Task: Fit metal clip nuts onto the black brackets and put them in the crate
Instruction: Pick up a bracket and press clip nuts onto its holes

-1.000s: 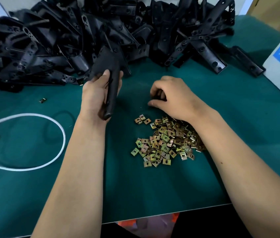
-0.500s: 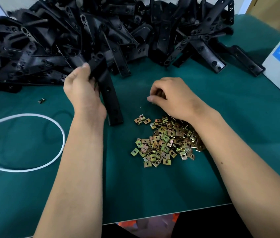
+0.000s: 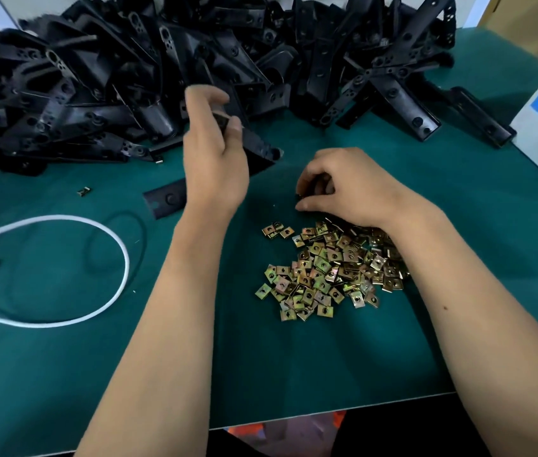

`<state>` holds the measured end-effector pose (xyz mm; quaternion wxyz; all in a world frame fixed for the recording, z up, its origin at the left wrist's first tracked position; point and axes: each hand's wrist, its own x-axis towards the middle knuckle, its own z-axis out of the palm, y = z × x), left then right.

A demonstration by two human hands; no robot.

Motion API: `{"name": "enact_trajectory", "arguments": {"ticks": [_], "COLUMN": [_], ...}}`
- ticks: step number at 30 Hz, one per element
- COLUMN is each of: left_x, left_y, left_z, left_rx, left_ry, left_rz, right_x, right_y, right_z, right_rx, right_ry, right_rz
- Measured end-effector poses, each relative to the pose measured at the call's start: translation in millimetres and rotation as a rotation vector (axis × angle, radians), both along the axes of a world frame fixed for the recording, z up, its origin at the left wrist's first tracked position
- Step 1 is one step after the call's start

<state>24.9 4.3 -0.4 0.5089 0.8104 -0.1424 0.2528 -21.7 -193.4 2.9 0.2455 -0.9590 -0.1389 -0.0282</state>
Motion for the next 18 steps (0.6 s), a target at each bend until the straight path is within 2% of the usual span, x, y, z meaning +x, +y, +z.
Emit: {"name": "enact_trajectory", "arguments": {"ticks": [2,4,10,13,16,18], "left_x": [5.2,8.3,7.9,7.1,4.0,0.7], "left_y": [-3.3,-7.7,-17.9,-13.2,-9.2,-8.8], "left_z": [-9.5,-15.7,-22.1,-21.7,-17.7,-14.6], "left_rx": [-0.041,-0.052,0.157,0.169,0.317,0.386], "left_ry": [0.1,0.122,0.108,0.127,0.143,0.177], "left_rz": [-0.012,0.032,0.069,0.027,0.064,0.13], "right_x": [0.9,2.7,7.3,4.6,4.2,4.0], "right_y": [-1.4,0.9,9.6,10.9,12.3,15.2], "right_z": [-2.6,-7.7,-17.8,-17.7,-13.3,-10.9], "right_rx": [0.049,0.077,0.084,0.397,0.786,0.967], "right_ry": [0.003,-0.042,-0.185,-0.155,-0.042,0.054], "right_rz": [-0.009,-0.031,-0.135,-0.208,-0.211,-0.2]}}
